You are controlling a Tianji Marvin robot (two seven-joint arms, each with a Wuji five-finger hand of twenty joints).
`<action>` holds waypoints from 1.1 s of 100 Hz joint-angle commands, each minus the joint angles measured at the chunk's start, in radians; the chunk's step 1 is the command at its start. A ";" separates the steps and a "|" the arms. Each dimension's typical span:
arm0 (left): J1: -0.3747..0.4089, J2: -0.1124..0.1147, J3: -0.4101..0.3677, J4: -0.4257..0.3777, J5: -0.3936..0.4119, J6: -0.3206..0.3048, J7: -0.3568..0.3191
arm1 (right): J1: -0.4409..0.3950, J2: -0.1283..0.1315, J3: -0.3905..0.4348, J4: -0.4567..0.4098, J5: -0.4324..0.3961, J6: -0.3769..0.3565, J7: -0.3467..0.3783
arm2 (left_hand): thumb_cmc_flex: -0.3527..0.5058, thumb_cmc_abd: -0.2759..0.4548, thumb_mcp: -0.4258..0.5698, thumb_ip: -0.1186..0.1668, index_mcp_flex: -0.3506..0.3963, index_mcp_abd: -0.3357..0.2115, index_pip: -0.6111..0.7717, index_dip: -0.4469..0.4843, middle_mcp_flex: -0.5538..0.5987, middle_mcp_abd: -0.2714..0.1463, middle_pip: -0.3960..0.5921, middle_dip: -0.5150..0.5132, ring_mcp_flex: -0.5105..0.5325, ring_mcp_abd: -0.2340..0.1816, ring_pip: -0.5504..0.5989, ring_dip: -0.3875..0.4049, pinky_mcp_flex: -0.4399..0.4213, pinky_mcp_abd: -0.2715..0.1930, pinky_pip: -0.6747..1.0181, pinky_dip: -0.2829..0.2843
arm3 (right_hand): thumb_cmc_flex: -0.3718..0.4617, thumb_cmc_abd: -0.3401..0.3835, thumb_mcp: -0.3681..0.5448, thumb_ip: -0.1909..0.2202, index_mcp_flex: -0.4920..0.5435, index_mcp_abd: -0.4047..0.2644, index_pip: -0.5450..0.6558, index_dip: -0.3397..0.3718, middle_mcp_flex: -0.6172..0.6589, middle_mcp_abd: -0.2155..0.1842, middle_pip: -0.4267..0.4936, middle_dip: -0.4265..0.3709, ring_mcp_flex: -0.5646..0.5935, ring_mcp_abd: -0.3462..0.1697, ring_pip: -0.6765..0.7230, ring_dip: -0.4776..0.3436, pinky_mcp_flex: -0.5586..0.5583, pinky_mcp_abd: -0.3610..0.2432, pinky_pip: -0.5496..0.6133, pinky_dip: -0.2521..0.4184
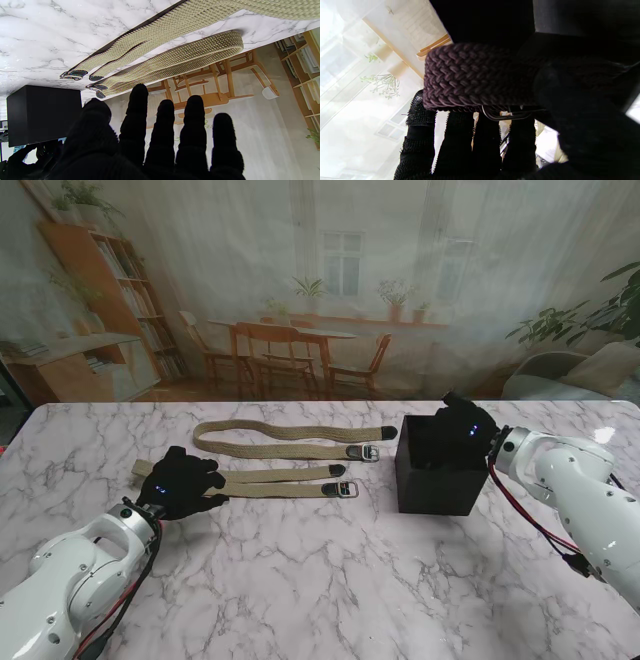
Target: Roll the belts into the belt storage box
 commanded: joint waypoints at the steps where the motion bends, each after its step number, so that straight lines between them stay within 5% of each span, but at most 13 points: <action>1: -0.002 -0.001 0.004 0.003 -0.001 -0.001 -0.015 | 0.004 0.017 0.008 -0.006 -0.023 -0.023 0.010 | -0.019 0.029 -0.019 0.004 -0.014 -0.011 -0.011 0.011 -0.025 0.005 -0.009 -0.001 -0.014 0.000 -0.017 -0.003 -0.016 0.043 -0.032 0.012 | 0.027 0.064 0.147 0.110 -0.078 -0.155 -0.030 -0.025 -0.073 -0.024 -0.040 -0.058 -0.050 -0.013 -0.068 -0.061 -0.034 -0.023 -0.043 -0.032; 15: -0.004 0.000 0.006 0.005 0.001 -0.002 -0.015 | 0.002 0.027 0.019 -0.015 -0.053 -0.042 0.022 | -0.018 0.028 -0.019 0.004 -0.014 -0.010 -0.011 0.011 -0.024 0.004 -0.009 0.000 -0.012 -0.001 -0.016 -0.002 -0.015 0.042 -0.029 0.013 | -0.031 0.033 0.143 0.103 -0.201 -0.119 -0.059 -0.069 -0.183 -0.036 -0.104 -0.096 -0.146 -0.018 -0.134 -0.150 -0.079 -0.045 -0.088 -0.084; 34: -0.006 0.000 0.009 0.007 0.002 -0.001 -0.015 | -0.011 0.037 0.037 -0.020 -0.092 -0.016 -0.006 | -0.014 0.027 -0.017 0.004 -0.014 -0.010 -0.010 0.012 -0.025 0.004 -0.008 -0.001 -0.011 -0.002 -0.014 -0.001 -0.015 0.041 -0.026 0.015 | -0.176 -0.005 -0.052 0.075 -0.331 0.042 -0.064 -0.114 -0.333 0.051 -0.111 -0.100 -0.269 0.020 -0.160 -0.224 -0.152 -0.030 -0.134 -0.134; 63: -0.008 0.000 0.011 0.008 0.002 0.003 -0.016 | -0.060 0.033 0.119 -0.048 -0.119 0.037 -0.056 | -0.018 0.029 -0.019 0.004 -0.017 -0.011 -0.012 0.011 -0.025 0.004 -0.008 -0.001 -0.013 -0.002 -0.014 0.001 -0.016 0.040 -0.025 0.016 | -0.237 0.163 -0.173 0.099 -0.350 0.105 -0.036 -0.132 -0.405 0.121 -0.037 -0.075 -0.282 0.072 -0.142 -0.219 -0.165 -0.006 -0.124 -0.136; 75: -0.008 -0.001 0.013 0.008 -0.001 0.007 -0.017 | -0.132 0.008 0.222 -0.115 -0.088 0.059 -0.073 | -0.019 0.031 -0.019 0.004 -0.023 -0.009 -0.018 0.008 -0.022 0.003 -0.007 0.000 -0.014 -0.004 -0.015 0.000 -0.017 0.041 -0.027 0.015 | -0.256 0.217 -0.124 0.124 -0.298 0.104 -0.022 -0.128 -0.381 0.130 -0.028 -0.074 -0.266 0.089 -0.115 -0.206 -0.167 0.016 -0.115 -0.132; 90: -0.010 -0.002 0.016 0.012 -0.006 0.015 -0.010 | -0.250 -0.048 0.348 -0.270 0.012 0.068 -0.009 | -0.022 0.038 -0.020 0.004 -0.046 0.001 -0.035 -0.002 -0.020 0.004 -0.006 0.001 -0.018 -0.003 -0.017 -0.001 -0.018 0.042 -0.031 0.013 | -0.254 0.232 -0.142 0.125 -0.232 0.100 -0.056 -0.135 -0.337 0.151 -0.078 -0.098 -0.250 0.115 -0.115 -0.205 -0.179 0.057 -0.132 -0.142; 110: -0.018 -0.005 0.023 0.027 -0.018 0.021 0.020 | -0.371 -0.126 0.375 -0.429 0.227 0.132 0.093 | -0.031 0.057 -0.023 0.005 -0.100 0.023 -0.091 -0.047 -0.026 0.004 -0.003 0.004 -0.026 -0.005 -0.019 -0.002 -0.016 0.038 -0.030 0.012 | -0.229 0.290 -0.248 0.140 -0.113 0.109 -0.121 -0.105 -0.233 0.179 -0.125 -0.115 -0.213 0.150 -0.125 -0.182 -0.185 0.102 -0.138 -0.149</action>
